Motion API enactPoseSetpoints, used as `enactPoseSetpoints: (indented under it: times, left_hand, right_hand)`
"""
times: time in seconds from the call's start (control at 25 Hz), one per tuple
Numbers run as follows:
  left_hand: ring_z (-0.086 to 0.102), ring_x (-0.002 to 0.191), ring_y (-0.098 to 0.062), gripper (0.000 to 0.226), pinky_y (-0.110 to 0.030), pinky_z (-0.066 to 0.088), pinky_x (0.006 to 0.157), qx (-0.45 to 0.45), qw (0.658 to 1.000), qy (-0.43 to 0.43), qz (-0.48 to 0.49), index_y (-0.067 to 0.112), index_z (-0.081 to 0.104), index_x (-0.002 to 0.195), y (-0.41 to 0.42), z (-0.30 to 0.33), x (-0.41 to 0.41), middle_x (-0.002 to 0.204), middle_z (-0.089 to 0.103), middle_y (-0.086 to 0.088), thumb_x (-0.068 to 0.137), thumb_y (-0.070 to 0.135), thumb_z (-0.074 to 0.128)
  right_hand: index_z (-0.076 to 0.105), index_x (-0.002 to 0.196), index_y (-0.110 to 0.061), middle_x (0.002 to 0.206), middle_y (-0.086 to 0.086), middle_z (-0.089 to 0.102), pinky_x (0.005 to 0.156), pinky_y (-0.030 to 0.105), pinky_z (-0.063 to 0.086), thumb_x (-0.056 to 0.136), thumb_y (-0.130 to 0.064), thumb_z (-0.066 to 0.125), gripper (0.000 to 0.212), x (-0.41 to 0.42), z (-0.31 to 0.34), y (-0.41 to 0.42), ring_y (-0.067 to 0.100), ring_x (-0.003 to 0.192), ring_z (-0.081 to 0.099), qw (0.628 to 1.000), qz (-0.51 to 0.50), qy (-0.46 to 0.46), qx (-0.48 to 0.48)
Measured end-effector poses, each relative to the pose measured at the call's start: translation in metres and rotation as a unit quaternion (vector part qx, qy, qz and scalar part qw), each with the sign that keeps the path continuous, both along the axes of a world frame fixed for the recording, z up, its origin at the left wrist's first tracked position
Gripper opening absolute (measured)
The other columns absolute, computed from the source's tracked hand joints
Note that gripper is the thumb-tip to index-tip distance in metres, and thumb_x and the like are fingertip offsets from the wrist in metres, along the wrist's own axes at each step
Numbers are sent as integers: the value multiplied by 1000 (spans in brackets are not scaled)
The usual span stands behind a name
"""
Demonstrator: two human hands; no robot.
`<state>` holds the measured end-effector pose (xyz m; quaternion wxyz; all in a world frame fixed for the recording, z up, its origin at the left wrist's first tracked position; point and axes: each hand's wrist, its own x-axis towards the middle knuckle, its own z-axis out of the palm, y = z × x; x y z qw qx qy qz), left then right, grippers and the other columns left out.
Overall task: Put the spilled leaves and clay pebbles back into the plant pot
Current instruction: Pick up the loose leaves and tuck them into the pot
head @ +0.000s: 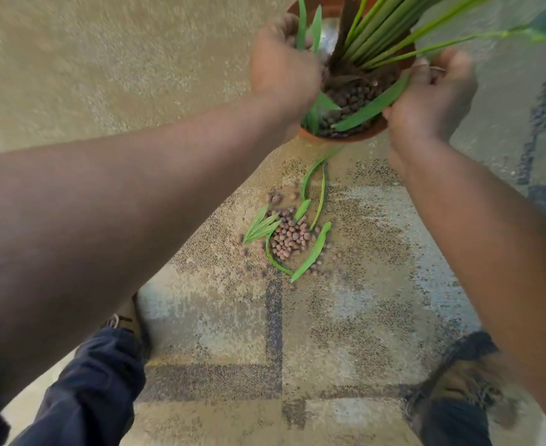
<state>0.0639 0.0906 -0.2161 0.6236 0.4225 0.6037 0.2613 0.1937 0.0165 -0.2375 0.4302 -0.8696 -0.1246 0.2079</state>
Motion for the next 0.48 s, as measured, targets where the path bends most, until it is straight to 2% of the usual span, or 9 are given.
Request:
enactPoseSetpoints:
  times: [0.08,0.16,0.2,0.24,0.32,0.36,0.4,0.44,0.48]
  left_hand:
    - [71,97,-17,39,-32,63,78,-12,999,23,-33,2,56,123,1,-11,-1,108,72,-8,89,-18,58]
    - [67,109,-17,49,-37,60,93,10,991,73,-115,6,53,134,0,-18,-6,121,69,-7,90,-15,57]
    - [62,115,-14,54,-34,54,103,53,976,123,-173,8,51,139,-2,-20,-10,129,66,-6,90,-14,56]
    - [57,121,-14,59,-32,47,110,111,950,181,-228,10,47,144,-4,-22,-13,137,61,-6,90,-11,57]
    - [42,142,-23,70,-36,32,121,220,877,282,-321,11,35,154,-8,-26,-18,155,46,-9,91,-1,64]
    - [30,150,-28,75,-40,22,125,251,837,320,-367,10,28,157,-9,-29,-21,161,36,-10,93,6,66]
    - [18,154,-31,77,-45,13,125,264,797,357,-410,10,22,159,-9,-30,-23,165,28,-11,95,13,64]
    - [10,156,-33,75,-51,7,125,262,765,385,-445,10,20,159,-7,-33,-25,166,24,-10,97,21,60]
    - [5,156,-33,70,-56,3,124,256,745,400,-469,11,21,159,-6,-34,-28,167,24,-10,99,26,54]
  right_hand:
    - [54,90,-28,95,-2,69,76,47,62,101,-17,56,16,-3,-3,5,20,88,71,999,20,8,-26]
    - [60,94,-27,93,-5,72,79,43,62,96,-10,57,18,-5,-8,8,15,88,71,998,50,25,-38]
    - [63,97,-27,91,-9,73,81,37,62,93,-7,56,22,-7,-10,7,10,87,71,996,68,31,-45]
    - [65,99,-26,90,-13,73,81,27,61,91,-5,56,25,-10,-11,5,4,85,69,994,90,32,-53]
    - [67,104,-24,87,-18,69,71,6,47,89,-5,58,26,-13,-13,0,-4,81,64,987,139,11,-76]
    - [67,109,-22,91,-18,70,70,6,48,88,-6,58,28,-13,-14,-2,-2,85,64,983,160,-1,-85]
    - [67,116,-20,98,-15,72,80,10,51,89,-6,59,32,-13,-16,-3,2,93,67,982,171,-2,-82]
    - [63,124,-18,107,-11,73,92,20,54,89,-4,58,37,-12,-16,-3,5,102,67,983,169,13,-63]
    - [58,131,-15,114,-7,73,99,28,54,90,-1,57,43,-12,-15,-5,7,108,67,986,159,37,-32]
